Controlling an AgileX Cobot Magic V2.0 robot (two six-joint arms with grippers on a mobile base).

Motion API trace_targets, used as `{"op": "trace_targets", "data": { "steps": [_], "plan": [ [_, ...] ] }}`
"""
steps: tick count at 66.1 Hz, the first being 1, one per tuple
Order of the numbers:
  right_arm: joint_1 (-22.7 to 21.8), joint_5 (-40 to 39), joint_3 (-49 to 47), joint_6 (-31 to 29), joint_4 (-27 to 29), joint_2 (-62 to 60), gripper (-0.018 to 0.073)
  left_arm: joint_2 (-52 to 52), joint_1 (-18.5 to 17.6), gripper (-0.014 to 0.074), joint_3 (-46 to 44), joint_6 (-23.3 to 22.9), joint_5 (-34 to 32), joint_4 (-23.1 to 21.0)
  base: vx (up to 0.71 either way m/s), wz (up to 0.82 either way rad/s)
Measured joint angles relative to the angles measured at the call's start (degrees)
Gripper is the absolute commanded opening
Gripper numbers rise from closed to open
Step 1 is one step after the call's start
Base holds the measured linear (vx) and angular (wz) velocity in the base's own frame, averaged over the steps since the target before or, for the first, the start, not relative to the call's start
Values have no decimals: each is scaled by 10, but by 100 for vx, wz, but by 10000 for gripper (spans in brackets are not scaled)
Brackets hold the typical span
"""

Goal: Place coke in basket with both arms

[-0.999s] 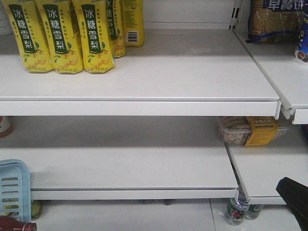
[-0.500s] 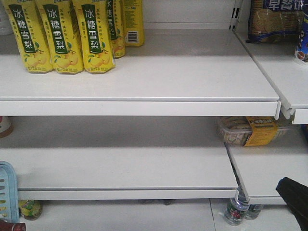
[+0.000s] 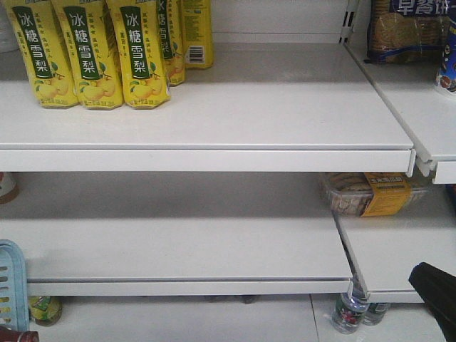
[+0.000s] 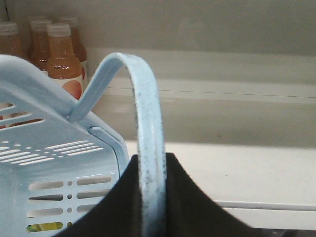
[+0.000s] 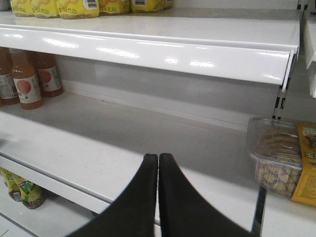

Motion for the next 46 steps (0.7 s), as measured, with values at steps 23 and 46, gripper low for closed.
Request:
{"op": "trace_targets", "data": {
  "steps": [23,46],
  "plan": [
    [0,0,0,0,0,0,-10,0,0,-6,0,0,0,0,0,0],
    [0,0,0,0,0,0,-10,0,0,-6,0,0,0,0,0,0]
  ]
}}
